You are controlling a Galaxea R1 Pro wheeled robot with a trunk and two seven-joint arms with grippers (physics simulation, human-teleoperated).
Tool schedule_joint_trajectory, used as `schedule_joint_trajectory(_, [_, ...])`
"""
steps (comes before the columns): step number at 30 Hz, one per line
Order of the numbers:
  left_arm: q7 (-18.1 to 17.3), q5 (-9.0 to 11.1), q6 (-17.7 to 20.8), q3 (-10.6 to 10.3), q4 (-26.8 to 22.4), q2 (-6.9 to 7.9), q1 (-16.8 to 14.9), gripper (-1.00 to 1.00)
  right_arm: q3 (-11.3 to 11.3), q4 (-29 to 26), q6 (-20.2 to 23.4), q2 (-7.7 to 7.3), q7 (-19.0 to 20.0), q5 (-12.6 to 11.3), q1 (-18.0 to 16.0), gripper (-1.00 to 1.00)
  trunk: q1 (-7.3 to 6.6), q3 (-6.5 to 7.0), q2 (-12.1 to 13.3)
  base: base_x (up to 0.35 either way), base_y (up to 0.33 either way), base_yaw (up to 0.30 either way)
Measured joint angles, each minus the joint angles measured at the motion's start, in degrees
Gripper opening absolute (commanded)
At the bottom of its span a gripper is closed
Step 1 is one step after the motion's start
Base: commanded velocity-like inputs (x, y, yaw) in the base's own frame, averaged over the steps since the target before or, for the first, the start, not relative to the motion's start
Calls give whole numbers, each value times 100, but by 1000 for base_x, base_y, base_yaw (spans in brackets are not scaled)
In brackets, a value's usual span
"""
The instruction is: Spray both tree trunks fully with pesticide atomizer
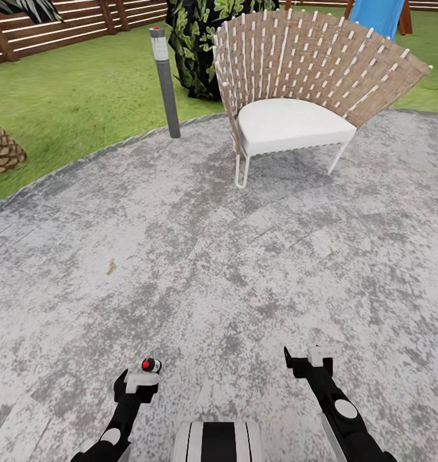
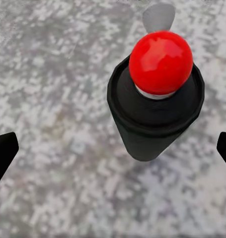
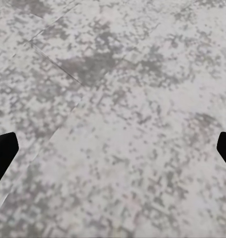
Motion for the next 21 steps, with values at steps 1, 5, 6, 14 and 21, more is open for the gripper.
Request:
schedule_joint_trajectory(1, [0, 1, -1, 0, 0, 0, 0, 100, 0, 0, 0, 0, 0, 0, 1, 100, 0, 0, 0, 0, 0, 0])
schedule_joint_trajectory(5, [0, -6, -3, 0, 1, 2, 0, 100, 0, 0, 0, 0, 0, 0, 0, 100, 0, 0, 0, 76, -40, 0])
schedule_joint_trajectory(6, [0, -7, -3, 0, 1, 1, 0, 100, 0, 0, 0, 0, 0, 0, -1, 100, 0, 0, 0, 165, -113, 0])
schedule_joint_trajectory(14, [0, -18, -4, 0, 1, 2, 0, 100, 0, 0, 0, 0, 0, 0, 0, 100, 0, 0, 0, 50, -34, 0])
schedule_joint_trajectory(21, [0, -35, -4, -2, 1, 0, 0, 100, 0, 0, 0, 0, 0, 0, -1, 100, 0, 0, 0, 1, -1, 0])
